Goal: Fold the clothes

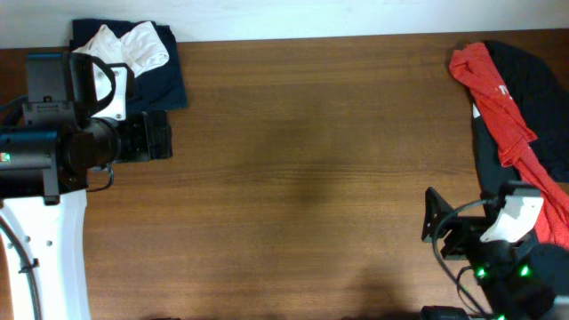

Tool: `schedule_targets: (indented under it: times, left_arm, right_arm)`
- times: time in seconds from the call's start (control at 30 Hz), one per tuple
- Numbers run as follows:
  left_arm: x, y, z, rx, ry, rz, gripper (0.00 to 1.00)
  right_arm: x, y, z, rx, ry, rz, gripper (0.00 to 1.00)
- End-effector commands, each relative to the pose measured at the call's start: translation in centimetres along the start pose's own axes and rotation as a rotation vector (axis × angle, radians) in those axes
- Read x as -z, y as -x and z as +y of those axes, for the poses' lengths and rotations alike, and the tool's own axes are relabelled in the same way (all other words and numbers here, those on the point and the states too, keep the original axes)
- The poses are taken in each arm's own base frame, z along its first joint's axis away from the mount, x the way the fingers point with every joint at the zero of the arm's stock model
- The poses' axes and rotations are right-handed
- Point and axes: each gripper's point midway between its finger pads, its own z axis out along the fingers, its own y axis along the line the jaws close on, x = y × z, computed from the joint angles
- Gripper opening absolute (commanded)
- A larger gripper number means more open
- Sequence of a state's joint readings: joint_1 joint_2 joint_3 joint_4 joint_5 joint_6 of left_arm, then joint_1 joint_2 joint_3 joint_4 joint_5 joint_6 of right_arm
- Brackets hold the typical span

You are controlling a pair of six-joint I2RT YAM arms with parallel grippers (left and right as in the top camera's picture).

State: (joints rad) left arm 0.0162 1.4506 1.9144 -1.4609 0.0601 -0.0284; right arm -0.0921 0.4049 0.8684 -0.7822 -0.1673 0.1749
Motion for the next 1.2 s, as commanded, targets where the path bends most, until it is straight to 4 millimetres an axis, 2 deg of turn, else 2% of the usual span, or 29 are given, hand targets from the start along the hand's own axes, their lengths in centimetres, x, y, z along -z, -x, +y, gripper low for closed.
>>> schedule_targets:
  times: [0.0,0.2,0.43,0.57,0.67,0.87,1.17]
  left_arm:
    - [-0.1,0.0,0.1,0.012,0.007,0.002,0.99]
    - [-0.1,0.0,0.1,0.012,0.007,0.002,0.99]
    - [-0.1,0.0,0.1,0.012,0.007,0.002,0.99]
    - [-0.1,0.0,0.1,0.012,0.007,0.002,0.99]
    - [-0.1,0.0,0.1,0.012,0.007,0.002,0.99]
    - [-0.1,0.0,0.1,0.012,0.007,0.002,0.99]
    - [-0.1,0.0,0.1,0.013,0.007,0.002,0.99]
  right_arm:
    - [-1.1,-1.8,-1.5,0.023,-0.043,-0.116,0.99]
    - [-3.2,-3.6,-2.2,0.058,0.009,-0.4,0.99]
    - [-6.0,-5.9,-3.1,0.055,0.01,-0.489,0.99]
    - [-6.9,-7.6,-2.6,0.047,0.023,-0.449,0.99]
    - [-7.3,-8.3,-3.2,0.042,-0.007,-0.416,0.99]
    - [-8.6,-12.2,-4.7,0.036,-0.062,-0.25,0.99]
    - [-8.6,-12.1,-4.7,0.036,-0.061,-0.254,0.99]
